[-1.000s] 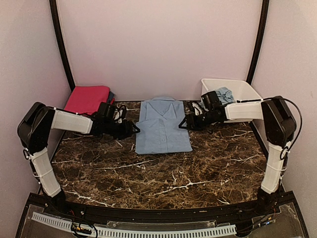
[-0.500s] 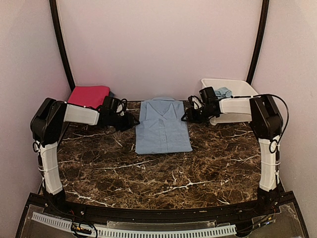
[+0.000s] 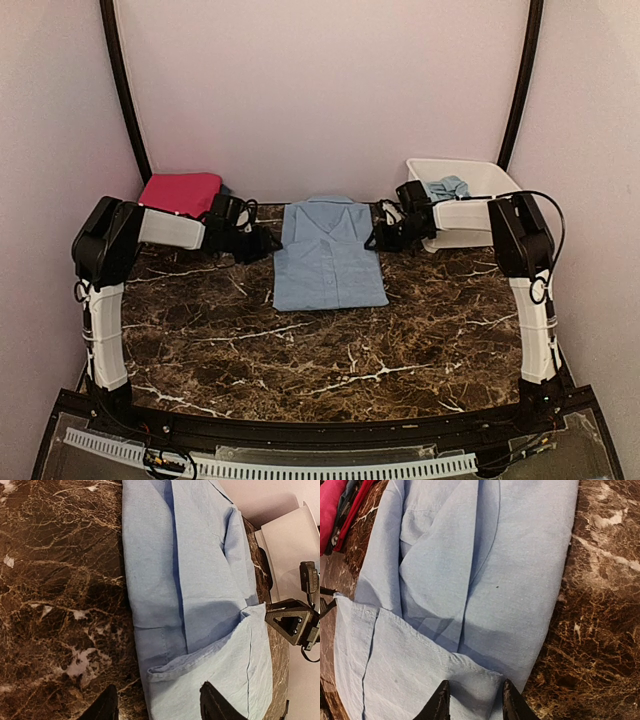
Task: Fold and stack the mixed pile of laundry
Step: Smooth out the 2/3-rectangle-folded shirt at the center of the board.
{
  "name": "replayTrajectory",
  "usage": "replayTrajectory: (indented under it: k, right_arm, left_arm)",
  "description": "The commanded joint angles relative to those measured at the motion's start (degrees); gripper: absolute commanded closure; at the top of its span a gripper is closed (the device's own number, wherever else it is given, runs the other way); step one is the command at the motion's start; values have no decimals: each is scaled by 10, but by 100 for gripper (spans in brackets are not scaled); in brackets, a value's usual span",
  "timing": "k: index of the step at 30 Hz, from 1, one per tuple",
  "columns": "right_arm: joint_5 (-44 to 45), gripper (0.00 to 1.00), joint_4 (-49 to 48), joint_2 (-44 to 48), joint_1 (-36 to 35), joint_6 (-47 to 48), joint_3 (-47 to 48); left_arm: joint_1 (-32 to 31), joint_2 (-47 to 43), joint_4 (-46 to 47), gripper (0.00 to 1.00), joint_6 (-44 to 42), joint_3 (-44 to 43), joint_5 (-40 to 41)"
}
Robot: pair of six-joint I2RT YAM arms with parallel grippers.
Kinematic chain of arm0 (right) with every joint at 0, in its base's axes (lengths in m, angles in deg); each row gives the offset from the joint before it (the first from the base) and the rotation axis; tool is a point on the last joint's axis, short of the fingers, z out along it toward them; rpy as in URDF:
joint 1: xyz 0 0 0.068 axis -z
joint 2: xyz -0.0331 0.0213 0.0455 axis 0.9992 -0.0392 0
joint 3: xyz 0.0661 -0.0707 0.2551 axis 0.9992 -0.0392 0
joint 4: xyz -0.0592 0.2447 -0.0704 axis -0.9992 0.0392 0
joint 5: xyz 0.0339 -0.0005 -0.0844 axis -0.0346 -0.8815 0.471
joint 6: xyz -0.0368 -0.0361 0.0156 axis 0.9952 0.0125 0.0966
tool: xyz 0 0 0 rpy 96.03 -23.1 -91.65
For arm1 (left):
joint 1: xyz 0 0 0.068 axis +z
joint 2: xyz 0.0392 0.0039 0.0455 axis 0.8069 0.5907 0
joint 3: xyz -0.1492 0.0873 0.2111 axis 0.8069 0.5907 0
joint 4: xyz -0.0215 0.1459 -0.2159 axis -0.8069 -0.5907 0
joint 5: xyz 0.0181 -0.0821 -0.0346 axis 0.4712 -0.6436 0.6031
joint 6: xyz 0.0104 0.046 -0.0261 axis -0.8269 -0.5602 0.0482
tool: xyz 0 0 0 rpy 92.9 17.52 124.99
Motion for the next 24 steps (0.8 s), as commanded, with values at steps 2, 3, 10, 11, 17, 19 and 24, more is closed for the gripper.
replayTrajectory:
  k: [2, 3, 10, 11, 17, 19, 24]
  right_arm:
    - [-12, 76, -6, -7, 1, 6, 22]
    - [-13, 80, -7, -7, 1, 6, 22]
    - [-14, 100, -27, 14, 3, 1, -5]
    - [-13, 100, -31, 19, 3, 1, -11]
    - [3, 100, -45, 56, 7, 0, -40]
    - [10, 100, -53, 70, 10, 0, -52]
    - [14, 100, -71, 84, 20, -6, -67]
  left_arm:
    - [4, 14, -11, 45, -3, -27, -13]
    - [4, 18, -12, 47, -5, -31, -13]
    - [4, 26, 8, 72, -11, -42, -51]
    - [4, 27, 11, 74, -9, -41, -54]
    - [4, 26, 37, 95, -2, -43, -76]
    - [3, 26, 41, 100, -2, -46, -79]
    - [4, 34, 44, 100, -6, -57, -76]
